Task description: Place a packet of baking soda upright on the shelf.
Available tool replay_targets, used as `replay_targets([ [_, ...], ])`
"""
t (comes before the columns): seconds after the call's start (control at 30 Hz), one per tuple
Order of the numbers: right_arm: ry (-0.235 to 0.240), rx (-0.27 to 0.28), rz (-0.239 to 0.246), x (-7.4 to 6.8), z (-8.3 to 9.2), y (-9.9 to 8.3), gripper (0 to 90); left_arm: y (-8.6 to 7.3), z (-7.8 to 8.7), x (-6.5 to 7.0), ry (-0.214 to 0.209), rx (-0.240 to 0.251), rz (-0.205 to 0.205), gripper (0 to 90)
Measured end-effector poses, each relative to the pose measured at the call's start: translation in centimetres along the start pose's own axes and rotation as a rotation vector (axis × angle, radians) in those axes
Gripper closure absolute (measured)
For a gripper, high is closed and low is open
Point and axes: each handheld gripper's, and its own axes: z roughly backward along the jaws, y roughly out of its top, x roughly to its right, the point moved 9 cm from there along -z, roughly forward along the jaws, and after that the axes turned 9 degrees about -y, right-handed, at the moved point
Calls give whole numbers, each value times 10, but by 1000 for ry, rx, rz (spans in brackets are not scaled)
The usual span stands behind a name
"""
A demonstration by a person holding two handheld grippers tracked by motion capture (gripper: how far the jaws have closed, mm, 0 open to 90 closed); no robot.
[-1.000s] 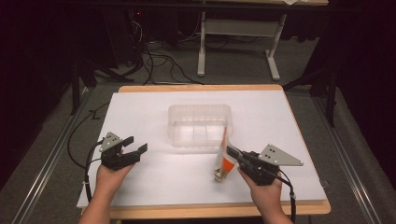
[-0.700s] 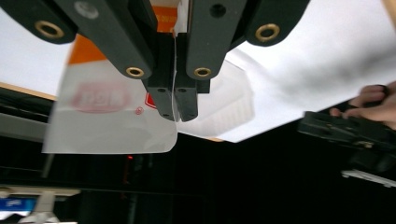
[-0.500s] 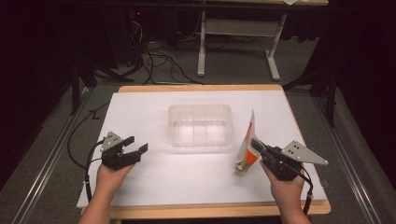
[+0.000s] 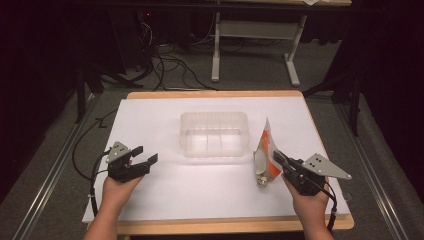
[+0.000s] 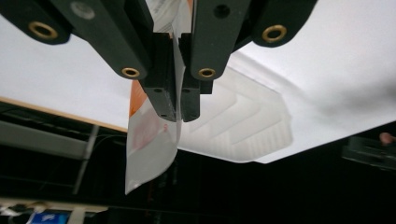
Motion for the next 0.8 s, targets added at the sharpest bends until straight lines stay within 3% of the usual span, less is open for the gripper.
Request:
replay_targets([
  [0.2,15,-30,-30,-8,-7,-12,812,0,1,1,-4,2,5,328],
  [0.37,39,-37,-61,-11,-7,-17,838,0,0,1,-6,-3,2,328],
  [0.6,19,-55,-64,-19,1,-31,762,-1,-2,2,-11,-13,-4,328],
  [0.8,-33,-62,-62,-16,1,-39,751,-2,-3,3,-14,-21,-11,328],
])
